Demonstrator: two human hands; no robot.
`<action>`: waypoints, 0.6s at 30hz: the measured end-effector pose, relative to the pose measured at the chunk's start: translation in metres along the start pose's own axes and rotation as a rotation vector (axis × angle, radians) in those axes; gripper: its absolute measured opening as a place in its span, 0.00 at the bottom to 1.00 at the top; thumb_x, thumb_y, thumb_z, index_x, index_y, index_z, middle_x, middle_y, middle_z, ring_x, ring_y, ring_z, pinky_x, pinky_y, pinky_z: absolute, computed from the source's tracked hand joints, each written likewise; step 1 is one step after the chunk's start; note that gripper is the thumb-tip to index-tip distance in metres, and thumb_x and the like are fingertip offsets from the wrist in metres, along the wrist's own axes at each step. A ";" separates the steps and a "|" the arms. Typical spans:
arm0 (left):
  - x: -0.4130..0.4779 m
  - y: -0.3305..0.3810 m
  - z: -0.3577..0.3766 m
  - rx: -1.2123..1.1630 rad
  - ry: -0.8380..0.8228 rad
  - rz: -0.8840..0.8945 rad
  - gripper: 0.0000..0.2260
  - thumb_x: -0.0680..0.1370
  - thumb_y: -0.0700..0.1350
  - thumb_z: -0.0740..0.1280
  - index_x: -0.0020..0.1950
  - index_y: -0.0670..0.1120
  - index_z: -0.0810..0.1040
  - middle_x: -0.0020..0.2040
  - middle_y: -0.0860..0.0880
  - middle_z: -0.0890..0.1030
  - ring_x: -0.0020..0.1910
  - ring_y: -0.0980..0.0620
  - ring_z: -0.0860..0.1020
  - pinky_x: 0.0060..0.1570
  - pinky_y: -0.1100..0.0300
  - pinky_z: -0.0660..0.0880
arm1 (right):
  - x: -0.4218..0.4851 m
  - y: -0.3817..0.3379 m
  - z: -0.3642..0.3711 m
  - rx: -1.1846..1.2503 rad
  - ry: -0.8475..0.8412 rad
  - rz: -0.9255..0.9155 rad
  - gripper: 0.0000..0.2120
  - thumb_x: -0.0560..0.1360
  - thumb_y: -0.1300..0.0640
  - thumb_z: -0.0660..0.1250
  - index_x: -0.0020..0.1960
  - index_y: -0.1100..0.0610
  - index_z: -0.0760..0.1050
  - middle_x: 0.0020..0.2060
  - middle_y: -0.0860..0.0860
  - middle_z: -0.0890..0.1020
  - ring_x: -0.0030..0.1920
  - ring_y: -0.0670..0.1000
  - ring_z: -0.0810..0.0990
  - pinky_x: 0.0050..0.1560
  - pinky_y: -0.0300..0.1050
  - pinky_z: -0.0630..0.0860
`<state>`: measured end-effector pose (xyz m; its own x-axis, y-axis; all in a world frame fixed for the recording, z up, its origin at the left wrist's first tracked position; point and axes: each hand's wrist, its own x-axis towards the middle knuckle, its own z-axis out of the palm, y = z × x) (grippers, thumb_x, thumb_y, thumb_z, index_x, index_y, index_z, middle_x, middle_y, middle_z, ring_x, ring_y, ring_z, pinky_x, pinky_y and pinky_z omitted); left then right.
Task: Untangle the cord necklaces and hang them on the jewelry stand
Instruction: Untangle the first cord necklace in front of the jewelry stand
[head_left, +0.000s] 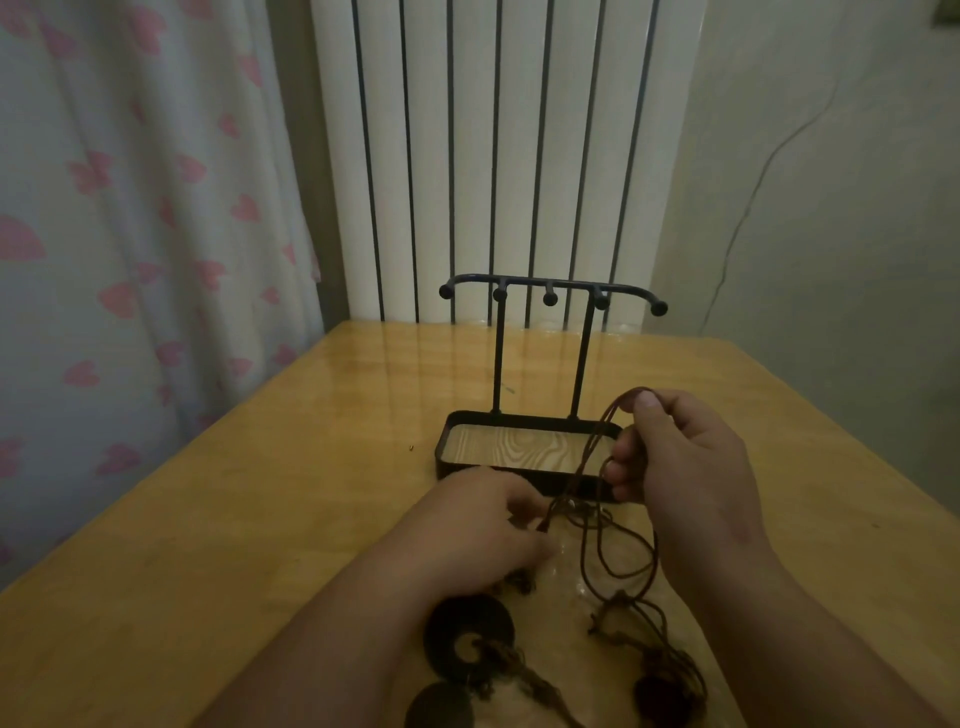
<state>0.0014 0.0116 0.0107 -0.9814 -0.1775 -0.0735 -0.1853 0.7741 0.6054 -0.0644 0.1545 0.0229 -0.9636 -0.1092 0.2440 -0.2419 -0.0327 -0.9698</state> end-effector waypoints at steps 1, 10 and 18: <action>0.000 0.000 0.001 0.031 -0.019 0.006 0.15 0.76 0.54 0.71 0.63 0.59 0.78 0.56 0.60 0.78 0.51 0.62 0.76 0.50 0.65 0.74 | 0.000 0.000 0.000 -0.004 0.003 0.000 0.10 0.83 0.54 0.58 0.50 0.52 0.78 0.30 0.49 0.79 0.29 0.45 0.78 0.31 0.41 0.76; 0.001 -0.003 -0.007 -0.441 0.180 0.053 0.08 0.81 0.45 0.65 0.47 0.55 0.82 0.44 0.55 0.83 0.47 0.57 0.80 0.49 0.59 0.76 | 0.006 0.005 -0.001 -0.193 0.053 -0.006 0.10 0.81 0.52 0.60 0.48 0.51 0.79 0.41 0.47 0.81 0.41 0.44 0.76 0.41 0.47 0.75; -0.002 -0.004 -0.014 -0.693 0.280 0.039 0.10 0.82 0.45 0.62 0.51 0.54 0.83 0.35 0.52 0.77 0.33 0.55 0.74 0.35 0.61 0.72 | 0.009 0.010 -0.003 -0.339 -0.070 0.047 0.20 0.79 0.56 0.62 0.71 0.45 0.69 0.58 0.45 0.77 0.49 0.43 0.76 0.53 0.48 0.77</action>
<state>0.0043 0.0003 0.0201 -0.9198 -0.3775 0.1070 0.0148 0.2390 0.9709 -0.0759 0.1561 0.0151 -0.9673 -0.1707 0.1878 -0.2330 0.3043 -0.9236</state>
